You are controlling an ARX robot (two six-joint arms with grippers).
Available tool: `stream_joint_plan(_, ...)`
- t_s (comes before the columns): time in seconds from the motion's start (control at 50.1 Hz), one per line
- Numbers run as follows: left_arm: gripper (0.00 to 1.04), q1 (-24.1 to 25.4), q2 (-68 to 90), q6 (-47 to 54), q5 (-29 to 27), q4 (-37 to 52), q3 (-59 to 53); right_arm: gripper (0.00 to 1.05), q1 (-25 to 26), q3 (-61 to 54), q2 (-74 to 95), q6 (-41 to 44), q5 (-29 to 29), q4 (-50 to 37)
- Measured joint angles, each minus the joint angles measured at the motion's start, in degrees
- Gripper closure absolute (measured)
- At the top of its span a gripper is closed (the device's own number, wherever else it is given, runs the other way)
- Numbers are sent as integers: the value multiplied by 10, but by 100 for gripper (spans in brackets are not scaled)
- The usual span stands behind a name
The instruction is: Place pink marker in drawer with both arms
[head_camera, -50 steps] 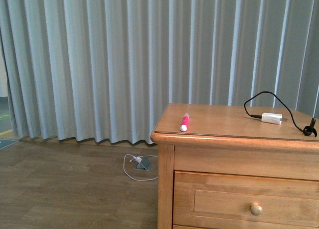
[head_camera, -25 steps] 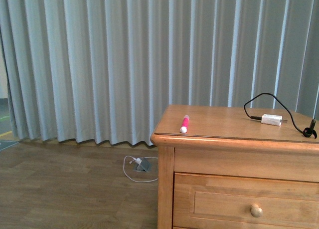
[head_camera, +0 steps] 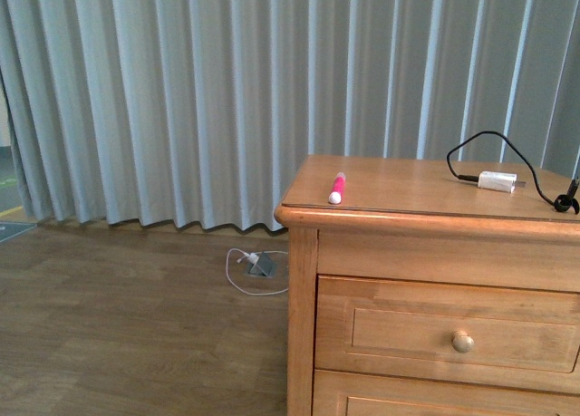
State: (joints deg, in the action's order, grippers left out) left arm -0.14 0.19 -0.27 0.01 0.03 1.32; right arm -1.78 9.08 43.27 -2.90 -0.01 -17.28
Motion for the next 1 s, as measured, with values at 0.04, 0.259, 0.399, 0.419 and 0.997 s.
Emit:
stream_joint_plan(0.04,6,0,0,0,0,0,0,8,-7,14,50,0,5,-31)
stream_joint_plan(0.259,6,0,0,0,0,0,0,8,-49,103,287,0,39,-141)
stream_joint_plan(0.399,6,0,0,0,0,0,0,8,-68,169,402,-6,58,-164)
stream_joint_plan(0.419,6,0,0,0,0,0,0,8,-70,179,419,-7,61,-166)
stream_joint_plan(0.997,6,0,0,0,0,0,0,8,-106,507,793,-30,149,-184)
